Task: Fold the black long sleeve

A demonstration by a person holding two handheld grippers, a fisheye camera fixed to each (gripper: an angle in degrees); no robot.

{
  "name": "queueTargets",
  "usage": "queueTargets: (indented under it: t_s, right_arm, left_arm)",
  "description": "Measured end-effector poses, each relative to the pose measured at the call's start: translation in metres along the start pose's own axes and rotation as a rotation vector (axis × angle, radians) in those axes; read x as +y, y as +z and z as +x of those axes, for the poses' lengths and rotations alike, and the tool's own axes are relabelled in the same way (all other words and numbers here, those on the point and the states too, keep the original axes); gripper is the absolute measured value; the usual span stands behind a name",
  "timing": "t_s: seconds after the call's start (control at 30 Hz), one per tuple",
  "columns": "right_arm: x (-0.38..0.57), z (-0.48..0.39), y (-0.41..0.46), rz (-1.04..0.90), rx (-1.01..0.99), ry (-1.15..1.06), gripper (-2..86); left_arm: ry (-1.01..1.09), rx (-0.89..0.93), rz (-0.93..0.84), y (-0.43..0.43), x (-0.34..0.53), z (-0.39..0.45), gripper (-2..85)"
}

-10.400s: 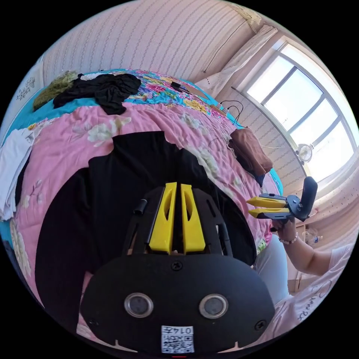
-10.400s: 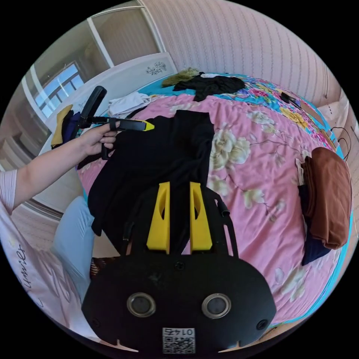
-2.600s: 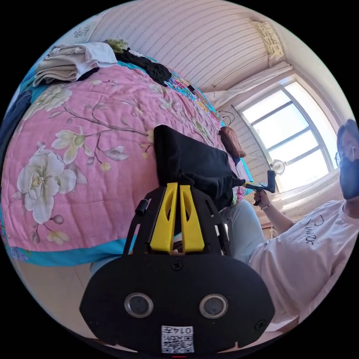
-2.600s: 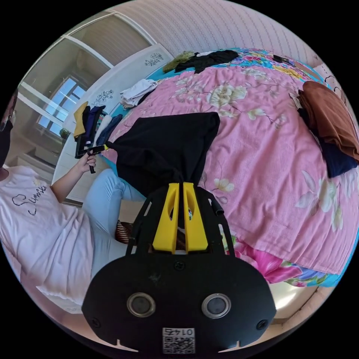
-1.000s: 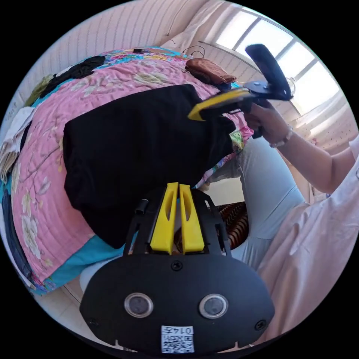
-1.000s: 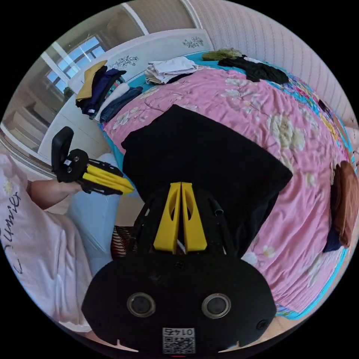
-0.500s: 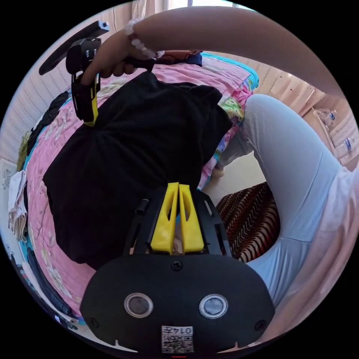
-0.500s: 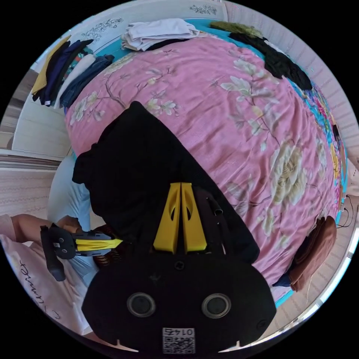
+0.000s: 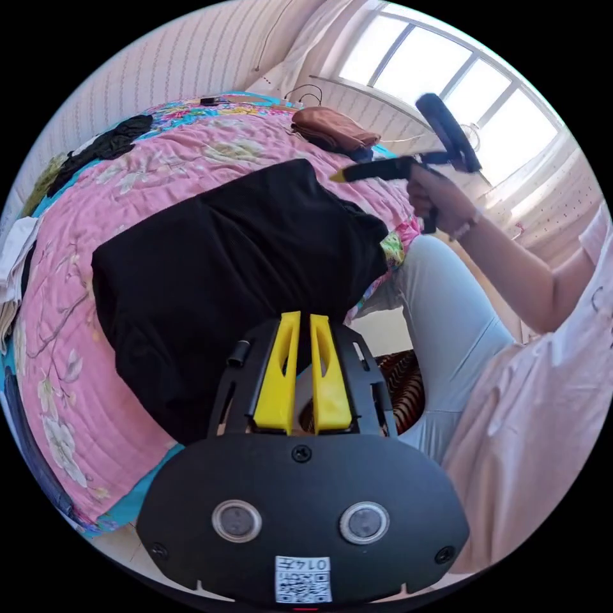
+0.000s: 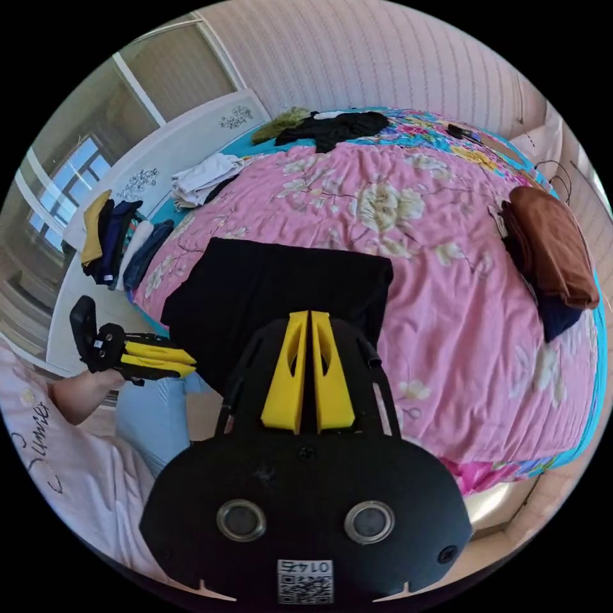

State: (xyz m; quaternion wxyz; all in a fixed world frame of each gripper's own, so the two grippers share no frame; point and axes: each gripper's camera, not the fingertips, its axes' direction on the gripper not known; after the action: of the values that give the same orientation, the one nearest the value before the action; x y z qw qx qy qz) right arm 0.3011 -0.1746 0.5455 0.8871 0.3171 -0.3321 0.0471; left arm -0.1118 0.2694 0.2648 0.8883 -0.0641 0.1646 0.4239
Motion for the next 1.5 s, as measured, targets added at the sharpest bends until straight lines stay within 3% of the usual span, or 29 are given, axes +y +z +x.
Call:
queueTargets:
  t_s: [0.1, 0.33, 0.63, 0.83, 1.0, 1.13, 1.33, 1.4, 1.5]
  right_arm:
    - [0.043, 0.034, 0.000, -0.118, -0.014, 0.131, 14.7]
    - [0.055, 0.065, 0.019, -0.147, -0.097, 0.214, 16.6]
    - [0.060, 0.083, 0.033, -0.113, -0.129, 0.184, 3.4]
    - [0.071, 0.082, 0.027, -0.061, -0.209, 0.125, 1.4]
    - [0.069, 0.052, 0.011, 0.049, -0.463, -0.009, 1.0]
    - [0.040, -0.018, 0.018, 0.031, -0.519, -0.252, 1.2]
    - [-0.001, -0.157, 0.110, -0.114, -0.549, -0.580, 3.3]
    - [-0.001, -0.193, 0.156, -0.241, -0.515, -0.645, 5.8]
    - [0.008, -0.204, 0.173, -0.295, -0.538, -0.670, 7.5]
  left_arm:
    - [0.024, -0.072, 0.074, -0.013, -0.040, -0.013, 5.9]
    - [0.062, -0.001, 0.089, 0.004, -0.159, -0.016, 7.7]
    - [0.108, -0.035, -0.107, 0.090, -0.254, -0.001, 8.7]
    - [0.101, -0.088, -0.220, 0.109, -0.261, -0.017, 0.1]
    - [0.059, -0.076, -0.041, 0.037, -0.226, -0.047, -0.9]
    - [-0.024, -0.169, 0.045, -0.032, -0.174, -0.091, -1.0]
    - [-0.403, -0.316, 0.068, -0.104, -0.050, -0.212, -0.6]
    - [-0.551, -0.362, 0.078, -0.117, 0.002, -0.243, 0.3]
    - [-0.587, -0.327, 0.085, -0.125, 0.055, -0.247, 2.4]
